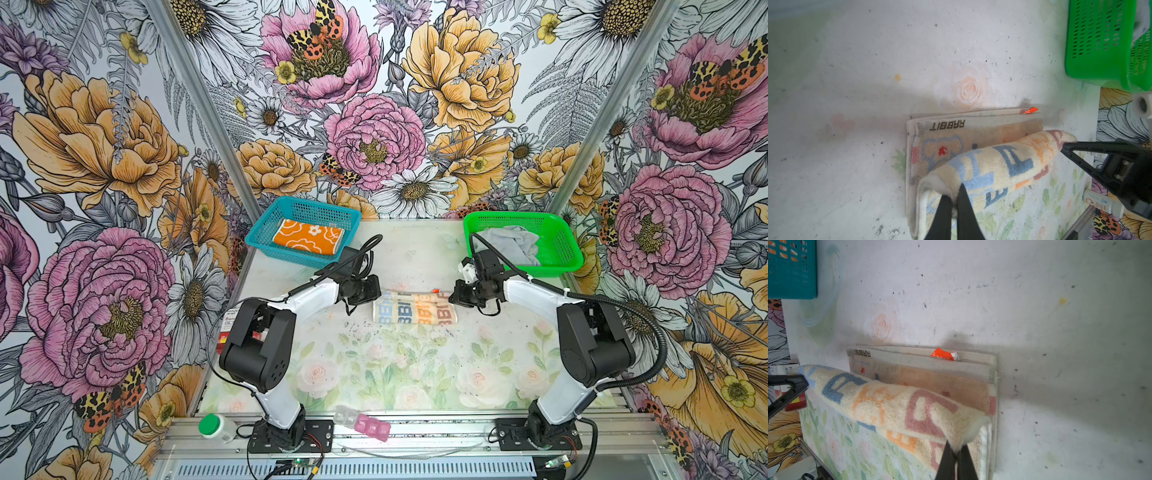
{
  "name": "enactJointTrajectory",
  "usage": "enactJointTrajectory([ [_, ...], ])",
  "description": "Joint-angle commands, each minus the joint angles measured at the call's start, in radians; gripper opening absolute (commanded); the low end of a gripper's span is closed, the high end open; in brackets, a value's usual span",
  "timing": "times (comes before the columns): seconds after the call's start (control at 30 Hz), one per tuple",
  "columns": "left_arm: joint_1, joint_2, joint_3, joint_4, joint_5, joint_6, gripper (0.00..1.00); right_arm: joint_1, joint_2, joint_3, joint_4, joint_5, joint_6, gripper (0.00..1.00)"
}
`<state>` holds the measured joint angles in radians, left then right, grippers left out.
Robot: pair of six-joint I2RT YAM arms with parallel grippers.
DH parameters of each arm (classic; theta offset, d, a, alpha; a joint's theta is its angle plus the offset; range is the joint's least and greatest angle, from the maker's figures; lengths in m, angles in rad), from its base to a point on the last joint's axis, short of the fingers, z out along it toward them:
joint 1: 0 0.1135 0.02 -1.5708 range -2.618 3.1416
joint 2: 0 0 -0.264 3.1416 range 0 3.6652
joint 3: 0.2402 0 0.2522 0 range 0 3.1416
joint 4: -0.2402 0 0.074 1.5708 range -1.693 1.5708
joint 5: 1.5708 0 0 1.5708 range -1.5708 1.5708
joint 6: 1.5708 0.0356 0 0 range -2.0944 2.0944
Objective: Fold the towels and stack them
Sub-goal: 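Lower the folded edge onto the towel and open both grippers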
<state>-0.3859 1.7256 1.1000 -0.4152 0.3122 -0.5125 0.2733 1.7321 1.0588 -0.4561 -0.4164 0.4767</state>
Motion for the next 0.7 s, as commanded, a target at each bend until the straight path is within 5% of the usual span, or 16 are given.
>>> enactJointTrajectory([
  [0.0,0.015,0.043,0.041,0.008,0.019,0.035,0.12,-0.006,0.035,0.041,0.003,0.005,-0.023,0.0],
  [0.17,0.016,0.075,0.078,0.007,0.018,0.051,0.17,-0.008,0.049,0.062,0.003,0.014,-0.032,0.0],
  [0.27,0.018,0.067,0.089,0.007,-0.001,0.065,0.3,-0.015,0.052,0.086,0.002,0.016,-0.034,0.0],
  [0.33,0.015,0.051,0.095,0.009,-0.018,0.088,0.44,-0.017,0.046,0.103,0.001,0.019,-0.039,0.23],
  [0.43,0.006,0.002,0.089,0.012,-0.083,0.132,0.55,-0.013,0.003,0.102,0.004,0.029,-0.053,0.46],
  [0.53,-0.018,-0.058,0.047,0.013,-0.182,0.167,0.66,-0.008,-0.068,0.07,0.003,0.061,-0.062,0.55],
  [0.67,-0.044,-0.103,-0.031,0.026,-0.167,0.15,0.66,0.005,-0.119,0.028,0.005,0.014,-0.05,0.58],
])
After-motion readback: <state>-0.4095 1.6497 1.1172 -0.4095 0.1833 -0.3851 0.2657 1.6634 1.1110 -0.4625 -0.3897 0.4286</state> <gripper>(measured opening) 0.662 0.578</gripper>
